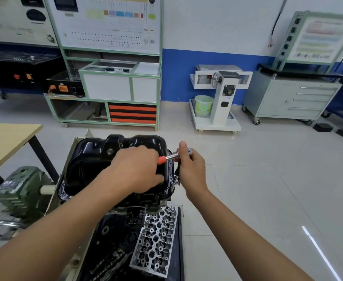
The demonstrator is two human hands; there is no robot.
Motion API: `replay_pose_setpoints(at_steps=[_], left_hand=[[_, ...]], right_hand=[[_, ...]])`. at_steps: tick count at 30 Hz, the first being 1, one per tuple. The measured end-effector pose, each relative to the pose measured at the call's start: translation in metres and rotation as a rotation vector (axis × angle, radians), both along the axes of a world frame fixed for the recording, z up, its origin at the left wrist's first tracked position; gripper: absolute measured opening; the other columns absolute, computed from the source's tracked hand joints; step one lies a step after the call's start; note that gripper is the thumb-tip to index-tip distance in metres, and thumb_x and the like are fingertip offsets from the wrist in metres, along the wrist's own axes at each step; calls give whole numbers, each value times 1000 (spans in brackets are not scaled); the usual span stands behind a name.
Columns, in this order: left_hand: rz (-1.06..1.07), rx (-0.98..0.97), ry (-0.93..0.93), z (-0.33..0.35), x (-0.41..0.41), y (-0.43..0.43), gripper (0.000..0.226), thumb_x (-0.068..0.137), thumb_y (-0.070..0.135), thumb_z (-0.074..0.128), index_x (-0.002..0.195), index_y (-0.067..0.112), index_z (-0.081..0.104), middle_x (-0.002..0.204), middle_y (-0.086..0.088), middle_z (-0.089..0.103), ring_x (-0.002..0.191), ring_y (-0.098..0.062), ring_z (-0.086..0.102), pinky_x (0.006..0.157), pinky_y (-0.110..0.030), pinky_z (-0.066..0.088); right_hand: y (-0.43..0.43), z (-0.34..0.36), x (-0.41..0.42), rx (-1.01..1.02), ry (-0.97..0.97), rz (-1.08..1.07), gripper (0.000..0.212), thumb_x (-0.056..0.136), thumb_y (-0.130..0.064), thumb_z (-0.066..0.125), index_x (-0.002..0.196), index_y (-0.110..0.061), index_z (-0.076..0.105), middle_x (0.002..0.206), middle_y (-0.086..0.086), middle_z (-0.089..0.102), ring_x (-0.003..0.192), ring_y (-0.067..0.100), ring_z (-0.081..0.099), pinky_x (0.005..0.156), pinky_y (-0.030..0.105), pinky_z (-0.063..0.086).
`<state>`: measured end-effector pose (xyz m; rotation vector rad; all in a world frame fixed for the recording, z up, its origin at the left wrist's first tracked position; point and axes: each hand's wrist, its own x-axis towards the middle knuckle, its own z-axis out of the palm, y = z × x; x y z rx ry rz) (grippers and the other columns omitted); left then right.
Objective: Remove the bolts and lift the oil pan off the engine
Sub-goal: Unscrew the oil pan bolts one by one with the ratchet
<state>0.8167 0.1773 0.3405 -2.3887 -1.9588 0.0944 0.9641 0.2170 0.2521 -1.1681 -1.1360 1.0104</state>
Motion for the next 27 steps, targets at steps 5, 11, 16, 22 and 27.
replay_pose_setpoints(at_steps=[5, 11, 16, 22, 27], left_hand=[[-119, -137, -11, -4, 26, -40, 48, 86, 67, 60, 66, 27, 41, 64, 10, 48, 54, -6, 42, 48, -27, 26], [-64, -242, 37, 0, 4, -17, 33, 82, 48, 74, 78, 26, 49, 77, 7, 56, 64, -11, 53, 50, -29, 34], [52, -87, 24, -3, -25, 28, 22, 89, 18, 66, 106, 30, 65, 85, 5, 50, 83, -24, 57, 67, -36, 41], [16, 125, -35, -8, -23, 70, 34, 89, 10, 62, 117, 29, 67, 112, -3, 66, 101, -29, 63, 73, -35, 42], [42, 180, -100, -22, -22, 54, 12, 88, 36, 63, 96, 28, 67, 87, 1, 62, 83, -27, 59, 69, -36, 44]], right_hand=[[0, -1, -13, 15, -68, 77, 47, 106, -43, 38, 85, -11, 64, 78, -1, 64, 71, 4, 59, 67, 16, 47], [3, 0, -3, -2, -52, 190, 68, 93, -56, 33, 74, 7, 50, 65, 11, 50, 56, 14, 47, 51, 20, 40], [4, 1, 5, 55, -195, 458, 75, 89, -64, 41, 47, -3, 49, 45, 5, 47, 45, 15, 45, 52, 18, 40], [13, 7, 5, 99, -261, 740, 84, 94, -60, 45, 44, 7, 43, 44, 23, 41, 48, 28, 40, 64, 17, 41], [17, 12, 9, 26, -235, 588, 74, 90, -59, 50, 51, 3, 52, 49, 13, 50, 52, 25, 47, 60, 32, 41]])
